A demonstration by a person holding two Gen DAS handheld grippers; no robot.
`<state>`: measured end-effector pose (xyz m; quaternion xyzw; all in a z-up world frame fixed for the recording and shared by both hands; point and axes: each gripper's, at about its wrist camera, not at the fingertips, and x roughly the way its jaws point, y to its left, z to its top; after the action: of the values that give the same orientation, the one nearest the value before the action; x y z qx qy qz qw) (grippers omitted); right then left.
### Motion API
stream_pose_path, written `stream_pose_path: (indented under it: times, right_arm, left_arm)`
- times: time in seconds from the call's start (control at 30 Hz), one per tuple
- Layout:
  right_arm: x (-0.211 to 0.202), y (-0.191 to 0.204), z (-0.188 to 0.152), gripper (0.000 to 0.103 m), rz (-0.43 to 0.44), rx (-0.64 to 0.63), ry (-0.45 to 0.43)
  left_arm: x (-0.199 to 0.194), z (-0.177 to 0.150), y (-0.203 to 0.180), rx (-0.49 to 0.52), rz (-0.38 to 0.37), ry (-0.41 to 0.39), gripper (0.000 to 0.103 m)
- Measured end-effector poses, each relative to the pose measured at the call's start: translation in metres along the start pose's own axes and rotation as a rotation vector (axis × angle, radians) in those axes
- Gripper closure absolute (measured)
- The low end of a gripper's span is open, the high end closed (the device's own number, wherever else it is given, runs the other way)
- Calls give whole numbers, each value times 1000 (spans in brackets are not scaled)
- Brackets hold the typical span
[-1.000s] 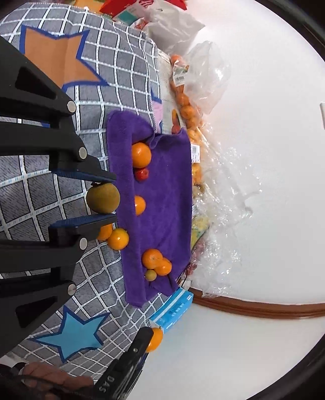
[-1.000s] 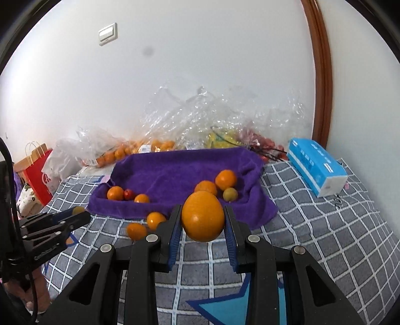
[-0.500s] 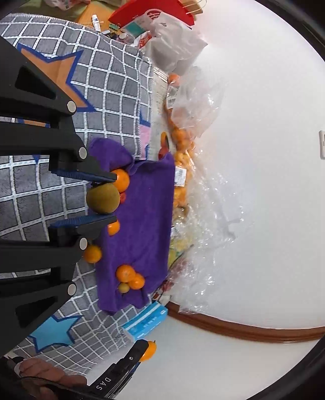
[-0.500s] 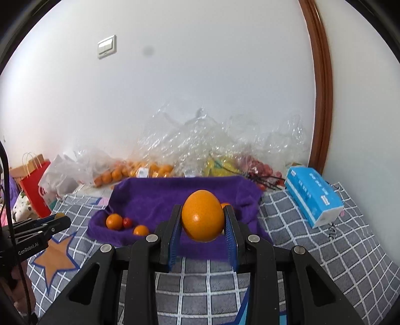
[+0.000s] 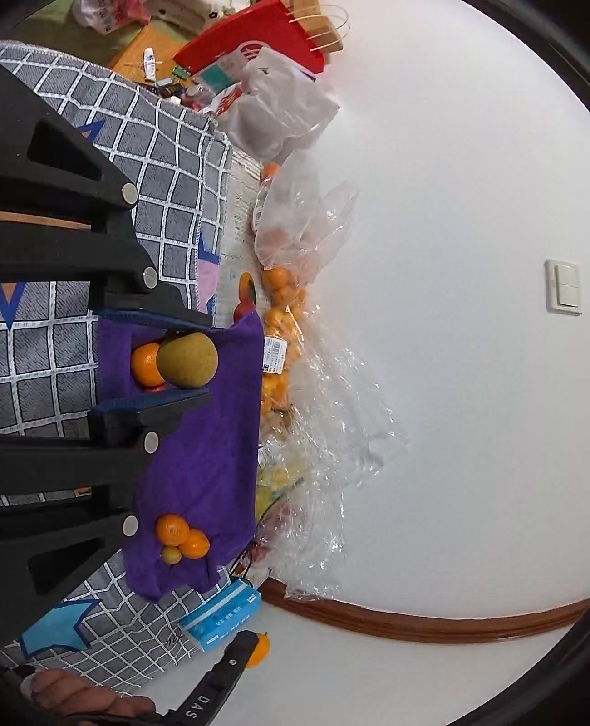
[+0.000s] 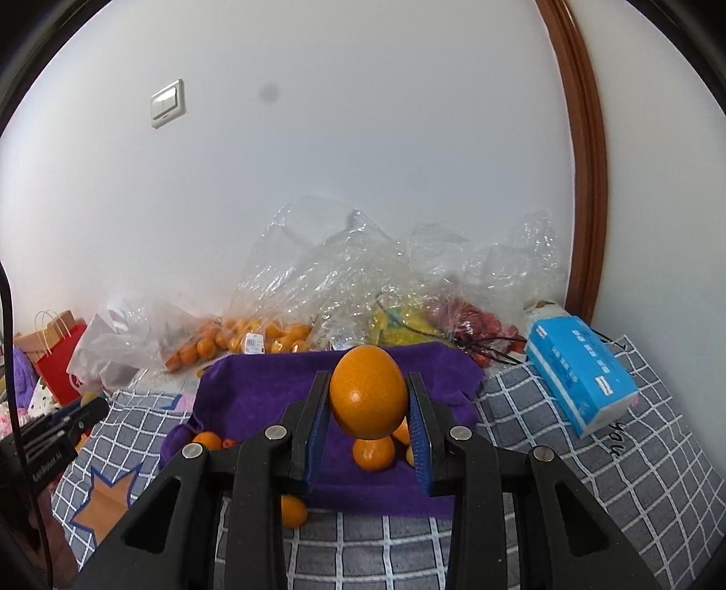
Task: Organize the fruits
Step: 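Carry the yellow-green fruit onto the towel with the left tool while the right tool carries the orange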
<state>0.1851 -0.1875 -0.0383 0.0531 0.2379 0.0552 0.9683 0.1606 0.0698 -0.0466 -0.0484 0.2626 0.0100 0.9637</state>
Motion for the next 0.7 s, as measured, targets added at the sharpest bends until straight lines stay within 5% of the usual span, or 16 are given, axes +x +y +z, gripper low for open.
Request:
stream_pose_path:
  times: [0.5, 0.7]
  right_arm:
    - [75, 14, -16, 71, 65, -42, 107]
    - [110, 17, -40, 71, 122, -40, 215]
  left_arm:
    - [56, 11, 3, -55, -45, 44, 79]
    - [82, -2, 10, -76, -64, 68, 79]
